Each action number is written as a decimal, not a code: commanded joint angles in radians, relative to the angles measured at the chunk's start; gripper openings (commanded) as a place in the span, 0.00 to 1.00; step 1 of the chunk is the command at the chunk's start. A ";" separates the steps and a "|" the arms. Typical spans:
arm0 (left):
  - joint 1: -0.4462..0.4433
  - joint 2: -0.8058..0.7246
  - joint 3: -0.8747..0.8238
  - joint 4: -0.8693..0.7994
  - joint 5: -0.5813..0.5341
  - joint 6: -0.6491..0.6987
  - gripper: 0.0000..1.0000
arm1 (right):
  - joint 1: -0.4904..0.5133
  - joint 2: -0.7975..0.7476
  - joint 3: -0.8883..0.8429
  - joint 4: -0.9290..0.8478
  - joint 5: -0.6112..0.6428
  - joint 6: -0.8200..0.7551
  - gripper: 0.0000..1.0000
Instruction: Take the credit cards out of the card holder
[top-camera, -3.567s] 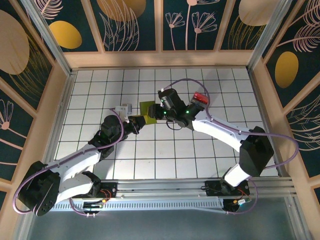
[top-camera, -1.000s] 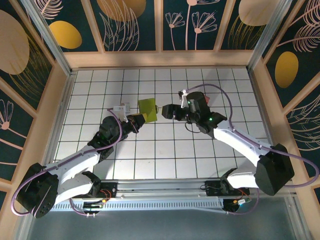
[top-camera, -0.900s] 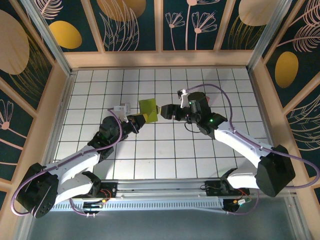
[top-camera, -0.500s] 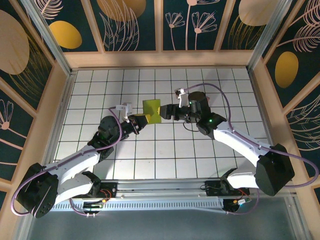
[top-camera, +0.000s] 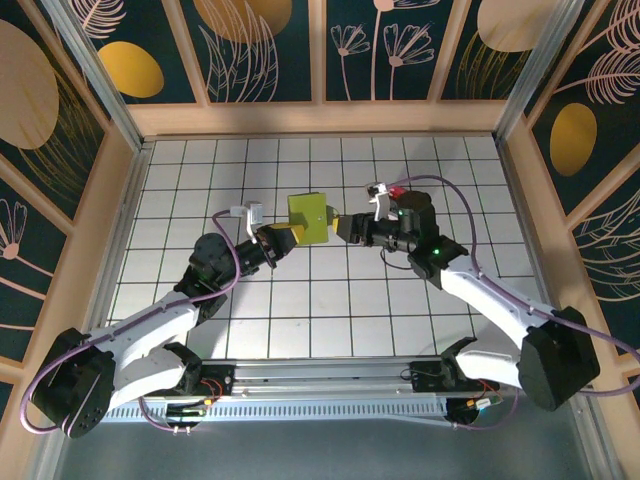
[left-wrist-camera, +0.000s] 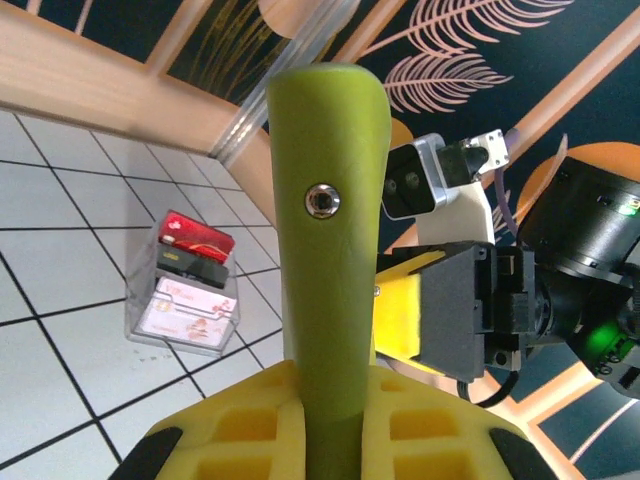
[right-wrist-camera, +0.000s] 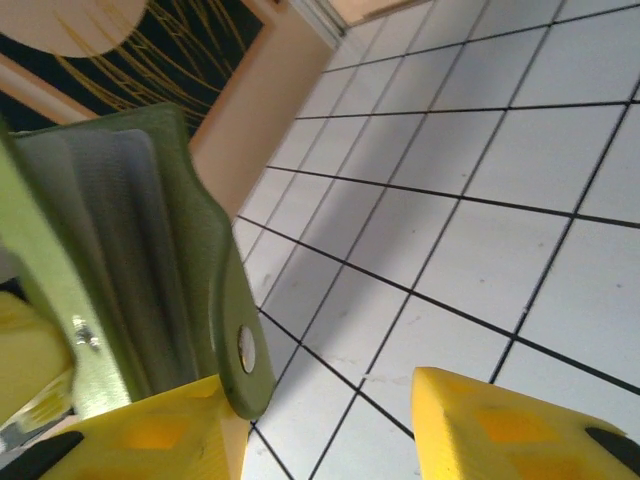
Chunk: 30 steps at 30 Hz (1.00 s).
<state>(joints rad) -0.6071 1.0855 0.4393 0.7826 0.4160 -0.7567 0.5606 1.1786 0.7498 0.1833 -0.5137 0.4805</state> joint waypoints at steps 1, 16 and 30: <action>0.007 -0.002 0.013 0.145 0.074 -0.041 0.00 | -0.007 -0.043 -0.024 0.106 -0.109 0.009 0.47; 0.006 0.029 0.055 0.265 0.260 -0.105 0.00 | -0.007 -0.037 -0.082 0.433 -0.405 0.117 0.47; 0.006 0.049 0.077 0.307 0.305 -0.148 0.00 | -0.006 0.006 -0.077 0.657 -0.565 0.240 0.33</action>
<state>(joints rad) -0.5938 1.1110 0.4755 1.0691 0.7025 -0.8963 0.5251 1.1717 0.6598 0.7677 -0.9783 0.6960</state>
